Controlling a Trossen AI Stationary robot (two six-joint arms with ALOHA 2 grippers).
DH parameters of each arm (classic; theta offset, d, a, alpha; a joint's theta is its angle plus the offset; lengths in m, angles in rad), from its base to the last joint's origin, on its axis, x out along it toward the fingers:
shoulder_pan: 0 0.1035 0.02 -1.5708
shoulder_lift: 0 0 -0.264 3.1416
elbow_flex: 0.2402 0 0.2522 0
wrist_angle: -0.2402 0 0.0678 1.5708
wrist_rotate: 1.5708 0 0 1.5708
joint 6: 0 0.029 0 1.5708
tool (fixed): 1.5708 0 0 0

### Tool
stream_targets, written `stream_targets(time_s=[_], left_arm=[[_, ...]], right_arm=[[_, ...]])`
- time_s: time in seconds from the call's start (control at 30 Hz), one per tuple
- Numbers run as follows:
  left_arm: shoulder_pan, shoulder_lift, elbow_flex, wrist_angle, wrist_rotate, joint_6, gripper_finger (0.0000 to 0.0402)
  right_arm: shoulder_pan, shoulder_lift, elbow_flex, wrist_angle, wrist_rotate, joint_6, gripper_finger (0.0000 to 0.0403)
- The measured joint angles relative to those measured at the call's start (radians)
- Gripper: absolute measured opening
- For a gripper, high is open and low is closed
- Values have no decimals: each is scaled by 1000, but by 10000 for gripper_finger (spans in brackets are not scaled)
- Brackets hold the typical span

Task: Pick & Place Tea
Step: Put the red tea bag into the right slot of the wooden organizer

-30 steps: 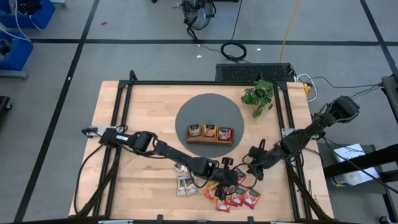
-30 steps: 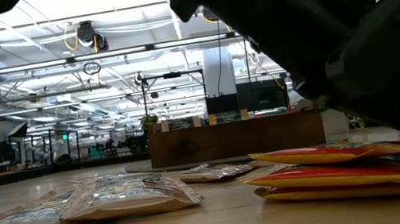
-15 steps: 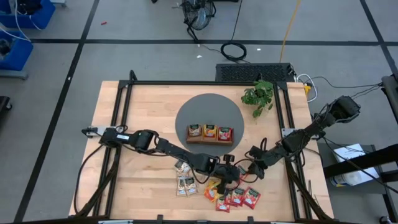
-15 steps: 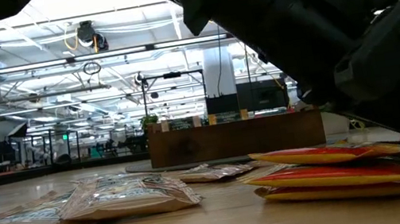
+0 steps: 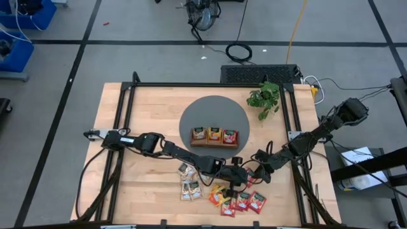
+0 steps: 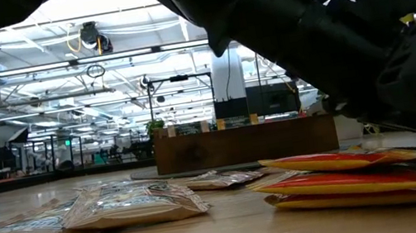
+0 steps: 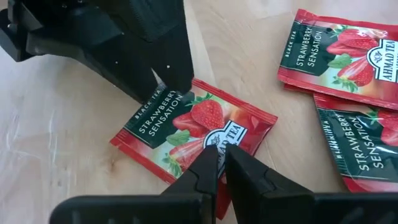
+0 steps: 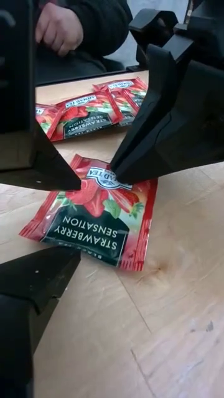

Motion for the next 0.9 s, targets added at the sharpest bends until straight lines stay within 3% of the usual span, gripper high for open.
stream_targets(time_s=[0.27,0.5,0.67,0.8,0.9], left_arm=[[17,3,-2,29,-1,-3,37],[19,3,-2,28,-5,-5,37],[19,3,-2,34,-5,-3,37],[17,3,-2,35,-26,15,37],[12,3,-2,35,-57,41,37]], right_arm=[[0,16,0,23,-10,-32,142],[0,19,0,-31,-5,-29,117],[0,20,0,-39,-3,-41,77],[1,20,0,-44,11,-76,16],[1,20,0,-42,17,-100,8]])
